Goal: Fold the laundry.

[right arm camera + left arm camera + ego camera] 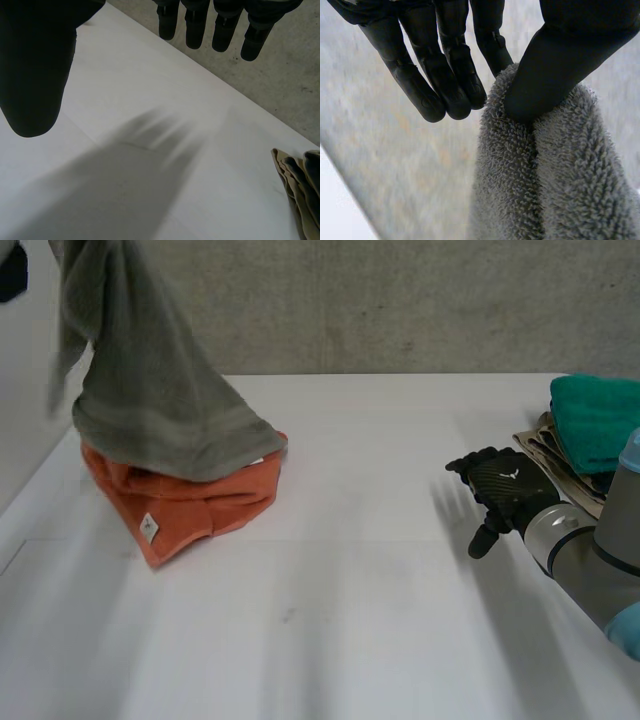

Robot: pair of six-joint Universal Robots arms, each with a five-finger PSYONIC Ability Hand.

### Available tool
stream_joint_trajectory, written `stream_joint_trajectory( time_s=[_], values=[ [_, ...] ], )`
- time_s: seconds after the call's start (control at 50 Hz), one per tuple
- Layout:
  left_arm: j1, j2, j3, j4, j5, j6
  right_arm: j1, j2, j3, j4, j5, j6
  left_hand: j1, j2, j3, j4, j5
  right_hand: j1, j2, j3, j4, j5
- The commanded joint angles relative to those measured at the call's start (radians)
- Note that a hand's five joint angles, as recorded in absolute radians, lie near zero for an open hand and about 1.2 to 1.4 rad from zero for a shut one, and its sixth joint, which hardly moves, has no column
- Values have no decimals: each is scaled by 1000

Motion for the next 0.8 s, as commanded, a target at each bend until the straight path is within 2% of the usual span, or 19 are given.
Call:
stream_joint_trajectory(
  time_s=[0.02,0.2,0.52,0.8],
  values=[
    [-37,75,70,47,-44,-40,-15,-6,4,1,1,0,269,201,210,202,241,-46,-34,-35,-41,-47],
    [-1,74,117,96,-58,-55,-19,2,6,1,-1,0,269,201,210,202,241,-46,-34,-35,-41,-47],
    [206,-285,197,255,-147,-60,-15,23,7,-5,1,-1,269,201,210,202,241,-46,-34,-35,-41,-47],
    [270,-479,263,375,-211,-57,-16,56,1,-10,1,-32,269,201,210,202,241,-46,-34,-35,-41,-47]
  ],
)
